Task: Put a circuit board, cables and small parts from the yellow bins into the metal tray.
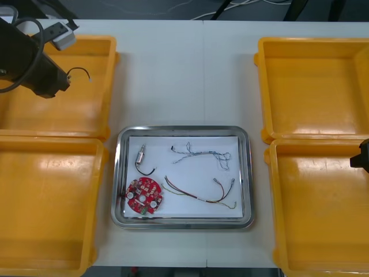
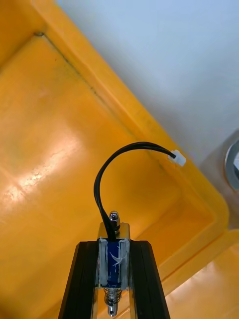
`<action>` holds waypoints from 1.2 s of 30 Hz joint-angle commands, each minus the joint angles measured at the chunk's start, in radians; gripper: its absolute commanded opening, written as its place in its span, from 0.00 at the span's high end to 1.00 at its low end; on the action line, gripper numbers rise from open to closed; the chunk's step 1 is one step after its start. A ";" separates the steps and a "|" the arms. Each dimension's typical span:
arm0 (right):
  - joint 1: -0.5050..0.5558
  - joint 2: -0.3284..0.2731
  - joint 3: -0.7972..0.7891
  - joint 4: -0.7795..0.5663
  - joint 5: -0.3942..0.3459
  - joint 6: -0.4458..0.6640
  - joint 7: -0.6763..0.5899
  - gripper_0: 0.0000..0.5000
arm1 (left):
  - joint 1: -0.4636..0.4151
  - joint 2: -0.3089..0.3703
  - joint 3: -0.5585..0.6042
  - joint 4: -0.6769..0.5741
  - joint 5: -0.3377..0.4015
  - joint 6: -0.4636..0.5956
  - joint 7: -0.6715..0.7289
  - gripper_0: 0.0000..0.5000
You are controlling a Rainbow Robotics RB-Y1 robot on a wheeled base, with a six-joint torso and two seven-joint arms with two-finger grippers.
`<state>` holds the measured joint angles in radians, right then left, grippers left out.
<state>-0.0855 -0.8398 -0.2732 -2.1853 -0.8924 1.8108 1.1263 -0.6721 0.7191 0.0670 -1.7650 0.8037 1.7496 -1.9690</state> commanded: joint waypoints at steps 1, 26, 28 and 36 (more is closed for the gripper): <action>0.006 -0.004 0.008 -0.008 0.007 -0.007 0.012 0.00 | 0.060 0.048 -0.016 -0.129 0.012 0.007 0.124 1.00; 0.006 -0.004 0.008 -0.008 0.007 -0.007 0.012 0.00 | 0.181 -0.052 -0.378 -0.456 -0.301 -0.029 0.869 1.00; 0.006 -0.004 0.008 -0.008 0.007 -0.007 0.012 0.00 | 0.181 -0.056 -0.400 -0.456 -0.317 -0.036 0.889 1.00; 0.006 -0.004 0.008 -0.008 0.007 -0.007 0.012 0.00 | 0.180 -0.086 -0.461 -0.447 -0.365 -0.050 0.930 1.00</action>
<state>-0.0854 -0.8398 -0.2732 -2.1839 -0.8918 1.8106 1.1263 -0.5038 0.6628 -0.3647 -2.1891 0.4616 1.7194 -1.1378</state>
